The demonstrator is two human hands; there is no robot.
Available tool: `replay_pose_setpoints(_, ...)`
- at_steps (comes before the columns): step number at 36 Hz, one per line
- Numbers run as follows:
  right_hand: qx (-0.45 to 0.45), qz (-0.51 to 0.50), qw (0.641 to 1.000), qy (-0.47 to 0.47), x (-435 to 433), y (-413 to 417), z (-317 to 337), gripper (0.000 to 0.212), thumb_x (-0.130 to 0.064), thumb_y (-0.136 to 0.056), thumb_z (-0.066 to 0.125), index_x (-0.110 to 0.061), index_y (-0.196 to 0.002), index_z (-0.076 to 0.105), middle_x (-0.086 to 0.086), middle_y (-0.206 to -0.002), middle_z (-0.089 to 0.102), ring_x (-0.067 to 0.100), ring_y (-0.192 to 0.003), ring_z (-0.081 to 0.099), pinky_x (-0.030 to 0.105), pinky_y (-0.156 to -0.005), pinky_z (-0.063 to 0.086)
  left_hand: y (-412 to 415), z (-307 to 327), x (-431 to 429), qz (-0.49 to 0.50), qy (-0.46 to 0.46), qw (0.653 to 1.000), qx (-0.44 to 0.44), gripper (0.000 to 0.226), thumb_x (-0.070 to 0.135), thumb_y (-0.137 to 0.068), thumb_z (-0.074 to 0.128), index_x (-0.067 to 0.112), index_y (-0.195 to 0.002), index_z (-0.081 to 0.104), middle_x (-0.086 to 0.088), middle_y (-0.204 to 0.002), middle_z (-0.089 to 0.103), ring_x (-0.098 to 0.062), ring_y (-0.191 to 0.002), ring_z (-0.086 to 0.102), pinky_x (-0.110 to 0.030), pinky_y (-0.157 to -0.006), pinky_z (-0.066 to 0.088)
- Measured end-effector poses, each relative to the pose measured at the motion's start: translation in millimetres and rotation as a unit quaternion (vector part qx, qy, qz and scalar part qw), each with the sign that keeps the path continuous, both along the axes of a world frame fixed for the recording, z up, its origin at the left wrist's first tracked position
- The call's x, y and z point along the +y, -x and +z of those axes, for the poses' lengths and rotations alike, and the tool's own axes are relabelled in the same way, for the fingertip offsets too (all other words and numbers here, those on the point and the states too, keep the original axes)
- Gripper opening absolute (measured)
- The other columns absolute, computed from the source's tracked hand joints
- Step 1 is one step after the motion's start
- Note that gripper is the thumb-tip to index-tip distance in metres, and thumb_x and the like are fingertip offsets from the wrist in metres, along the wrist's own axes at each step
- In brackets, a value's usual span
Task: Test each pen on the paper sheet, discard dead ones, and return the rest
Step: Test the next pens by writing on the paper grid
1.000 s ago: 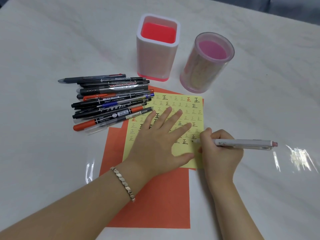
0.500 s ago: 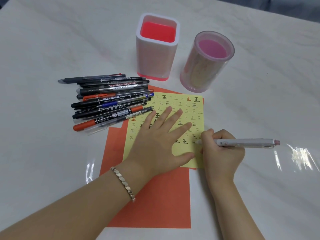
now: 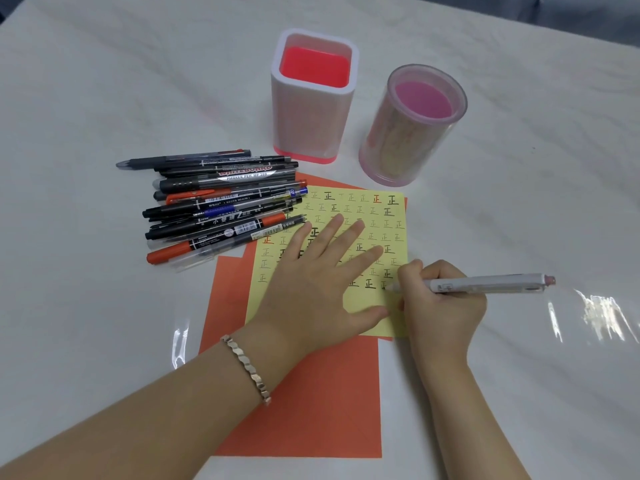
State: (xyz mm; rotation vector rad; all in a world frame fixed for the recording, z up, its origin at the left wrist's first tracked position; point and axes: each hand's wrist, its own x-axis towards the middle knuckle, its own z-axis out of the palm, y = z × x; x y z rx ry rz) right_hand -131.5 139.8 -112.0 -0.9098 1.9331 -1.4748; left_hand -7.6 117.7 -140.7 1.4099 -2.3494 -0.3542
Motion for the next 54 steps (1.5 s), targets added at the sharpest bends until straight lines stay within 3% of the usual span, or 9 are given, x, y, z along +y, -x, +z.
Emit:
replay_pose_setpoints(12,0.005,-0.016,1.000,0.009,1.8,0.4,-0.7,0.030,-0.014,-0.067,0.054,-0.002,-0.048,0.033,0.006,-0.044,0.036,0.011,-0.043,0.032,0.014,-0.041,0.027,-0.6,-0.7,0.0,-0.004,0.004,1.000,0.000,0.067,0.069,-0.071,0.042,0.034,-0.127,0.054,0.001,-0.144,0.042,-0.019,-0.137,0.032,-0.046,-0.109,0.017)
replay_pose_setpoints(19,-0.020,-0.036,0.999,0.021,0.5,4.1,3.2,0.038,0.005,-0.080,0.055,-0.008,-0.050,0.035,-0.002,-0.038,0.031,0.007,-0.037,0.032,0.010,-0.039,0.027,-1.3,1.0,-0.5,-0.007,-0.009,1.000,-0.010,0.068,0.070,-0.072,0.041,0.035,-0.128,0.053,0.001,-0.144,0.042,-0.020,-0.137,0.031,-0.047,-0.108,0.016)
replay_pose_setpoints(28,-0.142,0.015,0.989,0.027,-5.7,17.5,22.8,0.016,-0.014,-0.088,0.059,-0.007,-0.076,0.051,-0.006,-0.057,0.055,0.000,-0.048,0.050,0.009,-0.048,0.041,-2.5,3.7,-0.7,-0.014,-0.033,0.999,-0.029,0.067,0.071,-0.073,0.039,0.036,-0.130,0.051,0.002,-0.145,0.040,-0.019,-0.138,0.030,-0.046,-0.108,0.014)
replay_pose_setpoints(33,-0.442,0.060,0.895,0.030,-8.8,36.7,43.1,0.050,-0.043,-0.095,0.035,-0.004,-0.089,0.066,0.015,-0.081,0.070,0.021,-0.078,0.067,0.029,-0.076,0.055,-3.0,4.0,-0.7,-0.021,-0.027,0.999,-0.029,0.065,0.070,-0.074,0.040,0.034,-0.127,0.054,0.001,-0.143,0.044,-0.021,-0.135,0.034,-0.046,-0.105,0.017)
replay_pose_setpoints(37,-0.512,0.014,0.854,0.095,-8.2,45.4,56.7,0.043,-0.024,-0.095,0.039,-0.006,-0.066,0.064,0.009,-0.073,0.066,0.021,-0.080,0.062,0.031,-0.079,0.053,-3.3,4.2,-0.7,-0.020,-0.032,0.998,-0.048,0.065,0.071,-0.074,0.038,0.035,-0.126,0.054,0.002,-0.143,0.044,-0.018,-0.135,0.034,-0.045,-0.105,0.018)
replay_pose_setpoints(40,-0.546,0.022,0.826,0.139,-10.8,49.0,63.7,0.028,-0.015,-0.090,0.043,-0.015,-0.062,0.045,-0.004,-0.050,0.043,0.009,-0.048,0.043,0.021,-0.058,0.041,-3.4,3.9,-1.4,-0.021,-0.033,0.997,-0.060,0.065,0.072,-0.074,0.037,0.036,-0.127,0.054,0.003,-0.143,0.043,-0.017,-0.135,0.032,-0.045,-0.105,0.017)
replay_pose_setpoints(42,-0.569,0.044,0.811,0.129,-11.0,53.0,67.4,0.032,-0.034,-0.082,0.048,-0.018,-0.055,0.046,-0.007,-0.042,0.027,0.006,-0.034,0.026,0.017,-0.039,0.026,-3.3,4.1,-1.4,-0.023,-0.036,0.997,-0.065,0.065,0.072,-0.074,0.038,0.036,-0.127,0.053,0.003,-0.143,0.042,-0.017,-0.135,0.032,-0.045,-0.106,0.017)
replay_pose_setpoints(46,-0.554,0.074,0.824,0.092,-9.7,56.5,70.8,0.056,-0.071,-0.062,0.041,-0.017,-0.046,0.036,-0.006,-0.036,0.020,0.007,-0.028,0.017,0.020,-0.039,0.008,-3.6,5.2,-0.7,-0.023,-0.038,0.997,-0.068,0.065,0.071,-0.074,0.038,0.036,-0.126,0.055,0.002,-0.142,0.044,-0.020,-0.134,0.037,-0.044,-0.106,0.017)
replay_pose_setpoints(54,-0.442,0.126,0.888,-0.009,-14.3,48.3,81.5,0.055,-0.057,-0.081,0.032,-0.018,-0.042,0.031,-0.006,-0.035,0.017,0.007,-0.029,0.012,0.015,-0.041,0.005,-4.5,8.2,-1.1,-0.027,-0.054,0.994,-0.086,0.064,0.071,-0.075,0.038,0.036,-0.126,0.054,0.002,-0.140,0.046,-0.021,-0.132,0.039,-0.044,-0.104,0.018)
